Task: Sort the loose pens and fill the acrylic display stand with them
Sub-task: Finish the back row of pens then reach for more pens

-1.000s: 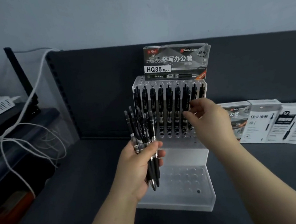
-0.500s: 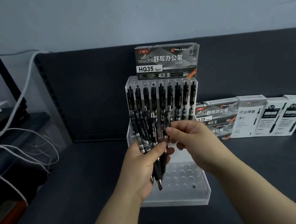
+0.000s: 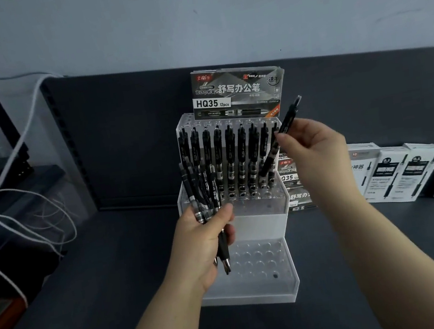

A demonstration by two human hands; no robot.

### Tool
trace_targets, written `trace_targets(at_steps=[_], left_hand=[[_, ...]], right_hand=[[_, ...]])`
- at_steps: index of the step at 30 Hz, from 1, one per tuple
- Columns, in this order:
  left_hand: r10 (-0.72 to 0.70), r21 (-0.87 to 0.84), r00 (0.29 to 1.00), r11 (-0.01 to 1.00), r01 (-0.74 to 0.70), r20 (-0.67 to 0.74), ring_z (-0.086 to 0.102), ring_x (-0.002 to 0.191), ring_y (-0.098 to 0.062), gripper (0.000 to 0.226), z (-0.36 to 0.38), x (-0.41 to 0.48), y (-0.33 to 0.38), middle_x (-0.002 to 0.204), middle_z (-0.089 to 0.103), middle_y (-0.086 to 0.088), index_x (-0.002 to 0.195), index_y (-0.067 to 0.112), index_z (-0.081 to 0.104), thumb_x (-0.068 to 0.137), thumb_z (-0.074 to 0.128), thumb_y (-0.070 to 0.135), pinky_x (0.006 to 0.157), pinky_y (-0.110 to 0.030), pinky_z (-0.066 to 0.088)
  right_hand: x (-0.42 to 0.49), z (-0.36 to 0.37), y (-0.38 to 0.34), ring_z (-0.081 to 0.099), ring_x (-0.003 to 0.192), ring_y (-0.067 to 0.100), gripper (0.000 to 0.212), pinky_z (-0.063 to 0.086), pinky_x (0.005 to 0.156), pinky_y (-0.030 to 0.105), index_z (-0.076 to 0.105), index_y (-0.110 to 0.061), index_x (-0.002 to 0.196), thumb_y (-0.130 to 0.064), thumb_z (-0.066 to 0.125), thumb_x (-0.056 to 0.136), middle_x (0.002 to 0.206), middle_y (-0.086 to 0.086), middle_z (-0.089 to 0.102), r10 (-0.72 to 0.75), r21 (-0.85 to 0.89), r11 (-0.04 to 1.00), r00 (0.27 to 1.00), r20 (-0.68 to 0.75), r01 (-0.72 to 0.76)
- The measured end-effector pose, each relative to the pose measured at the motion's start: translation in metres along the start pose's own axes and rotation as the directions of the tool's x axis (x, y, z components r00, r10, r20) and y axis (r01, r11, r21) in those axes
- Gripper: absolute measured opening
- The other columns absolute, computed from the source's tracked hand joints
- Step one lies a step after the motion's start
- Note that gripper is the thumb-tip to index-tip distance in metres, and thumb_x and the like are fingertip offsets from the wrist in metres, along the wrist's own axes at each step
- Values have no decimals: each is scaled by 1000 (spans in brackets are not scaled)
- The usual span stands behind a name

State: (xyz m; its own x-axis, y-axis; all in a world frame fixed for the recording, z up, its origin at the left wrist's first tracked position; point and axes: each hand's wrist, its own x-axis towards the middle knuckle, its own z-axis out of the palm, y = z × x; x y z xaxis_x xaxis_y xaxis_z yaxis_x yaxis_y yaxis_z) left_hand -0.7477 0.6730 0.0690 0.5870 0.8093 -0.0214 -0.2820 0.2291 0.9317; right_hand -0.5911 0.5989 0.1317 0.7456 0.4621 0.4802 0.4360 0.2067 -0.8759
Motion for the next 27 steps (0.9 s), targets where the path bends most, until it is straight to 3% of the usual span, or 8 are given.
trace_targets(at_steps=[4, 8, 11, 16, 20, 23, 25, 27], left_hand=[[-16, 11, 1000, 1000, 16, 19, 51, 55, -10, 4, 3, 1, -1, 64, 59, 1, 89, 12, 62, 86, 64, 14, 50, -23, 45], [-14, -12, 1000, 1000, 15, 11, 51, 55, -11, 10, 4, 1, 0, 67, 59, 0, 88, 11, 59, 89, 61, 21, 50, -23, 44], [-13, -24, 1000, 1000, 13, 9, 51, 57, -11, 10, 6, 2, 0, 70, 59, 0, 94, 10, 61, 90, 59, 19, 51, -23, 44], [5, -20, 1000, 1000, -4, 27, 51, 58, -13, 8, 8, 0, -1, 70, 59, -1, 97, 8, 61, 91, 56, 7, 52, -25, 44], [17, 0, 999, 1000, -17, 44, 54, 58, -12, 4, 8, -2, 0, 69, 60, 0, 93, 7, 60, 90, 57, 7, 52, -24, 46], [18, 3, 999, 1000, -18, 43, 56, 58, -11, 1, 7, -3, 0, 68, 62, 0, 88, 7, 60, 88, 59, 6, 53, -25, 48], [18, 7, 999, 1000, -18, 41, 58, 58, -11, 2, 8, -3, 1, 68, 63, 0, 87, 8, 61, 88, 60, 6, 54, -25, 49], [17, 6, 999, 1000, -17, 42, 58, 58, -11, 5, 8, -4, 1, 67, 65, 1, 88, 10, 62, 87, 61, 5, 55, -25, 49]], right_hand=[[9, 4, 12, 66, 79, 0, 22, 52, 75, 14, 68, -16, 107, -12, 65, 86, 88, -11, 71, -5, -153, 988, 1000, 20, 8], [7, 9, 22, 64, 81, 8, 26, 50, 77, 22, 65, -11, 112, -15, 65, 86, 88, -8, 67, -12, -321, 946, 998, 66, 33], [4, 11, 25, 59, 77, 9, 24, 42, 68, 16, 64, -10, 111, -17, 63, 88, 82, -8, 61, -20, -418, 907, 997, 80, 52], [8, 12, 23, 62, 87, 24, 21, 38, 68, 24, 65, -6, 103, -20, 58, 90, 91, 7, 70, -17, -566, 820, 992, 123, 84], [9, 14, 21, 61, 82, 28, 20, 39, 62, 28, 65, -2, 94, -19, 56, 90, 85, 11, 69, 0, -638, 761, 984, 180, 117], [6, 12, 20, 57, 75, 22, 21, 36, 61, 29, 63, -4, 95, -24, 59, 89, 78, 3, 64, -10, -653, 749, 987, 160, 114], [-1, 10, 15, 54, 70, 12, 18, 36, 64, 24, 62, -13, 98, -27, 62, 87, 75, -5, 61, -28, -560, 823, 992, 119, 91], [-14, 11, 7, 55, 61, 1, 11, 40, 58, 16, 64, -18, 90, -29, 65, 85, 70, -10, 61, 9, -420, 905, 984, 176, 67]])
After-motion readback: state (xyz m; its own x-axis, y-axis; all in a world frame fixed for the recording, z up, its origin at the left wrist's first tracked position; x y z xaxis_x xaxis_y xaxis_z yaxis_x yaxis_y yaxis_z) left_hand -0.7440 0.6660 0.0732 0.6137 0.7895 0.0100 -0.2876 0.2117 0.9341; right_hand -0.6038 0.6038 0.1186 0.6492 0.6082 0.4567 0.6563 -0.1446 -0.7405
